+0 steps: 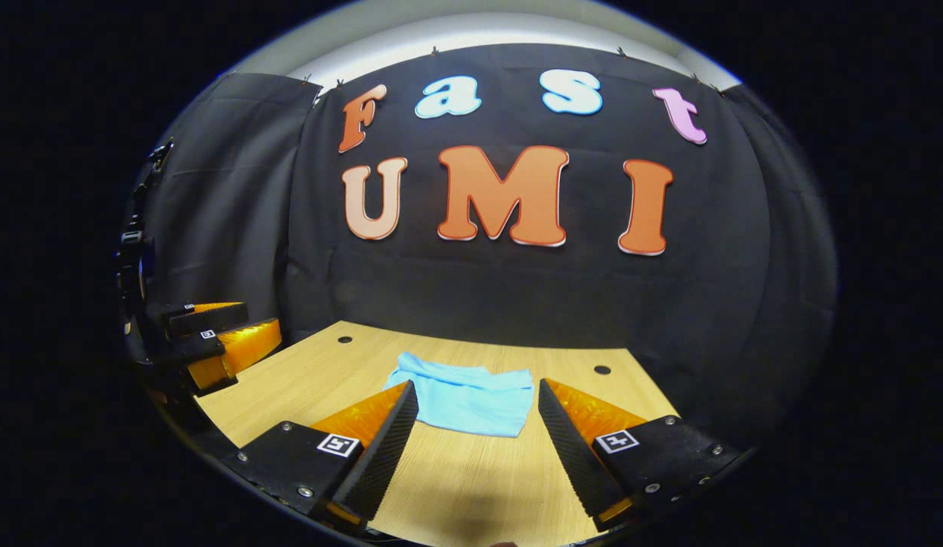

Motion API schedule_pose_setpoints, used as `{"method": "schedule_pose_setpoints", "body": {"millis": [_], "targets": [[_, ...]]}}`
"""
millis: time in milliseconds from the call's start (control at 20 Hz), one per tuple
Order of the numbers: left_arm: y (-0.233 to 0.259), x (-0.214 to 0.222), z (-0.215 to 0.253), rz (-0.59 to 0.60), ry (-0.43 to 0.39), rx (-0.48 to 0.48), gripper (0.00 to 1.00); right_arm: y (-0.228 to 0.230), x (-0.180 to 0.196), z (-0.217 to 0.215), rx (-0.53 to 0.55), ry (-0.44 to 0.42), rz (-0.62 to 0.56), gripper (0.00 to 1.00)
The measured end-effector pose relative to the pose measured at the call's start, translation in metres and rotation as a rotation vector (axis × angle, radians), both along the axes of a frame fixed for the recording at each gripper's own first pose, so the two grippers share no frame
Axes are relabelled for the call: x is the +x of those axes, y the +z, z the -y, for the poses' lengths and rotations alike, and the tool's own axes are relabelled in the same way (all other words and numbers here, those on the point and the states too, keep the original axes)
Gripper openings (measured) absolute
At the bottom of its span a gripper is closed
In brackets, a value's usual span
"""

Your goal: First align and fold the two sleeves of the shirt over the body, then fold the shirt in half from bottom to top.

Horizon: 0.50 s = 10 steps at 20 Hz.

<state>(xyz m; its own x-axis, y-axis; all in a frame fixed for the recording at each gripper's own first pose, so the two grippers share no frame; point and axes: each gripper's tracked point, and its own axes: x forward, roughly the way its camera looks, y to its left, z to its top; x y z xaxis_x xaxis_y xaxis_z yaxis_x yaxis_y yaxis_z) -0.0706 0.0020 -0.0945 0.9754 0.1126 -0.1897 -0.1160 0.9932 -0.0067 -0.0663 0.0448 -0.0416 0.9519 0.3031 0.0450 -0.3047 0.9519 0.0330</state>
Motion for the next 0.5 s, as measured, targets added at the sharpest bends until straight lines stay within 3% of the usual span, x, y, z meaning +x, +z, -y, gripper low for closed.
{"method": "schedule_pose_setpoints", "body": {"millis": [400, 450, 500], "targets": [[0.039, 0.034, 0.000, 0.121, -0.067, -0.011, 0.96, 0.021, 0.004, -0.011, -0.020, -0.065, 0.032, 0.98], [0.043, 0.039, 0.002, 0.136, -0.086, -0.014, 1.00, 0.023, 0.005, -0.012, -0.021, -0.072, 0.037, 0.98], [0.046, 0.044, 0.003, 0.150, -0.099, -0.013, 0.96, 0.023, 0.005, -0.012, -0.022, -0.083, 0.040, 0.98]]}}
